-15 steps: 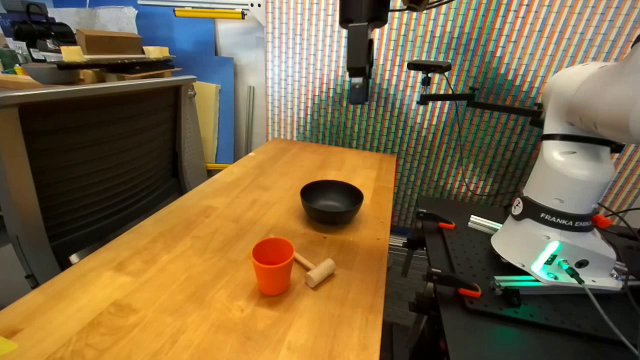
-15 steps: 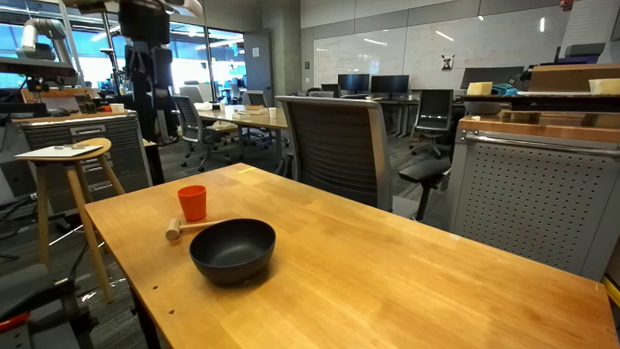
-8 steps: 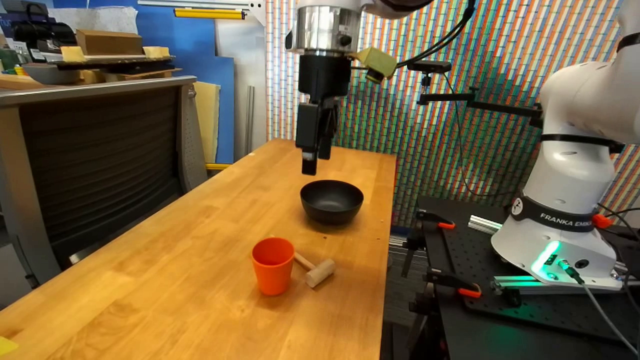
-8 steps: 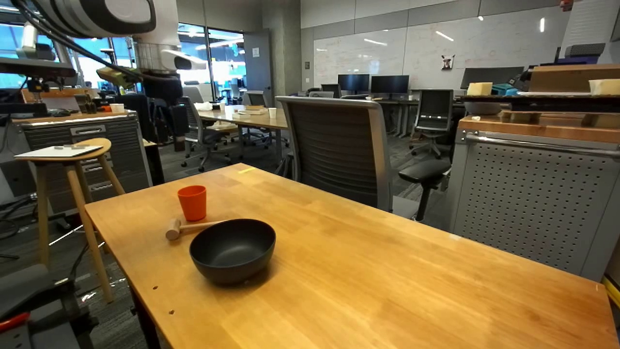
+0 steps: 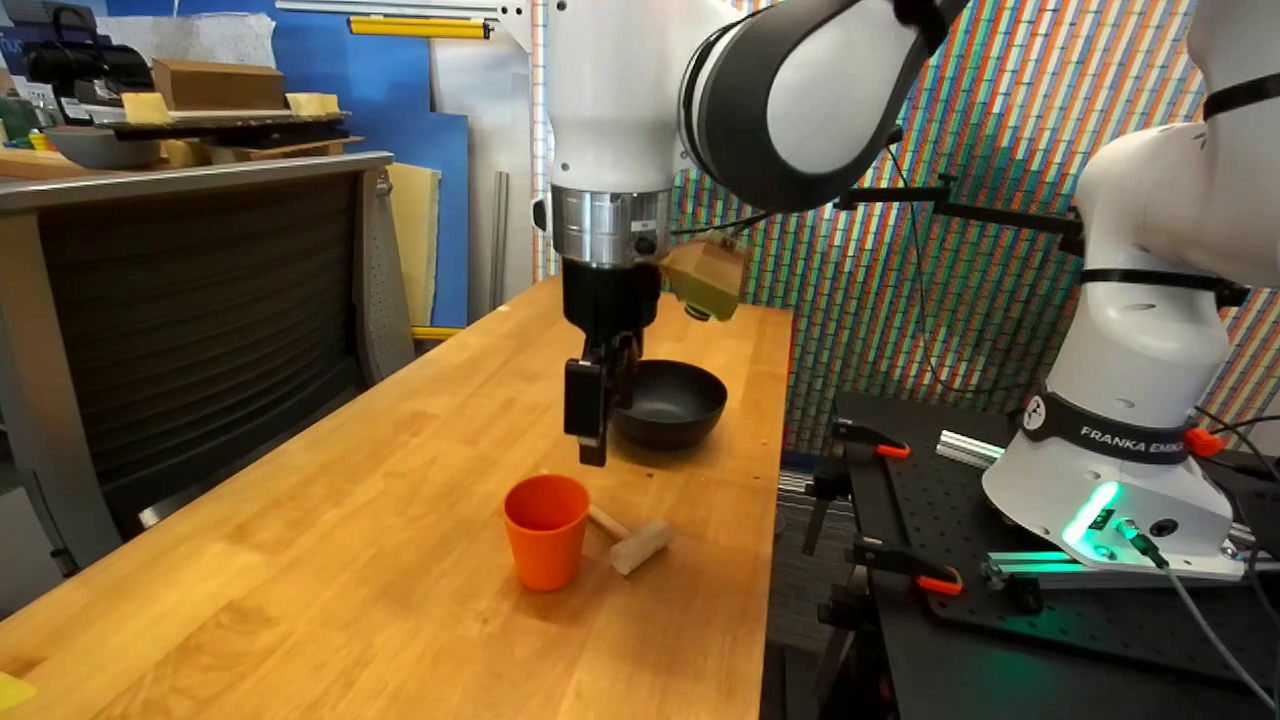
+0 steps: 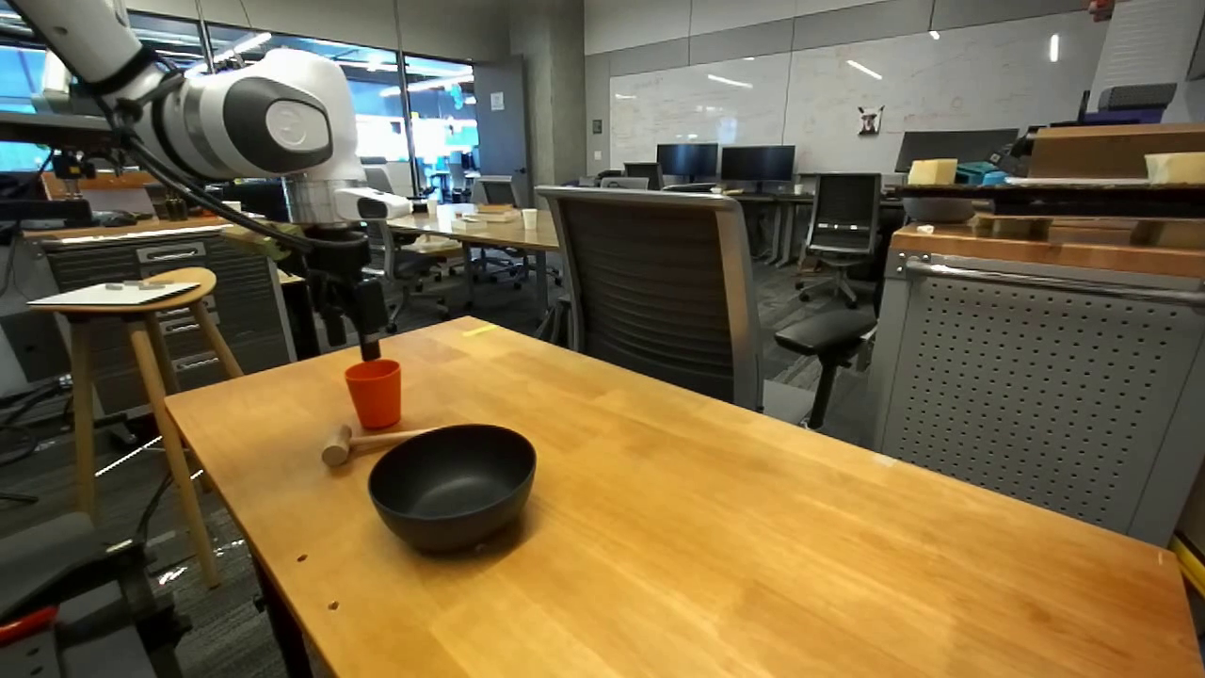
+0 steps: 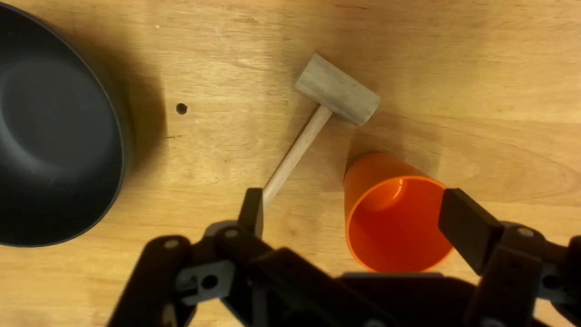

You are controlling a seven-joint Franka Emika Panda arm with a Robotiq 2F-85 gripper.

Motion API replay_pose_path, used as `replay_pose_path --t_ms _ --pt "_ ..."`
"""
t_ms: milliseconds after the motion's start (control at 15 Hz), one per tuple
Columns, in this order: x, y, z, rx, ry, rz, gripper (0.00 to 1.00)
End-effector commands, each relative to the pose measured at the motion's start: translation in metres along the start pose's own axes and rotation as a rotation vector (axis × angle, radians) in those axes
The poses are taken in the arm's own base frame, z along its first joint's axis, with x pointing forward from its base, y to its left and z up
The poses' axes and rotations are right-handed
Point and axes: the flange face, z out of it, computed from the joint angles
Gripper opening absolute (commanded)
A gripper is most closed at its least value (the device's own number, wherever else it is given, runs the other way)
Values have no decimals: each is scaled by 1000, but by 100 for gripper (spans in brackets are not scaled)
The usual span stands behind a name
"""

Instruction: Get the orange cup from the table and place it in the black bowl

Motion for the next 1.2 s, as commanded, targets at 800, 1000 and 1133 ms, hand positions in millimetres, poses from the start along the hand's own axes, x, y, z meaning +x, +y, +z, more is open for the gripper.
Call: replay_pose_path --t_ms 800,1000,1133 --pt "50 -26 77 -32 2 -14 11" --pt "50 -20 69 -32 -15 -1 1" --pt "50 -15 43 -21 2 20 3"
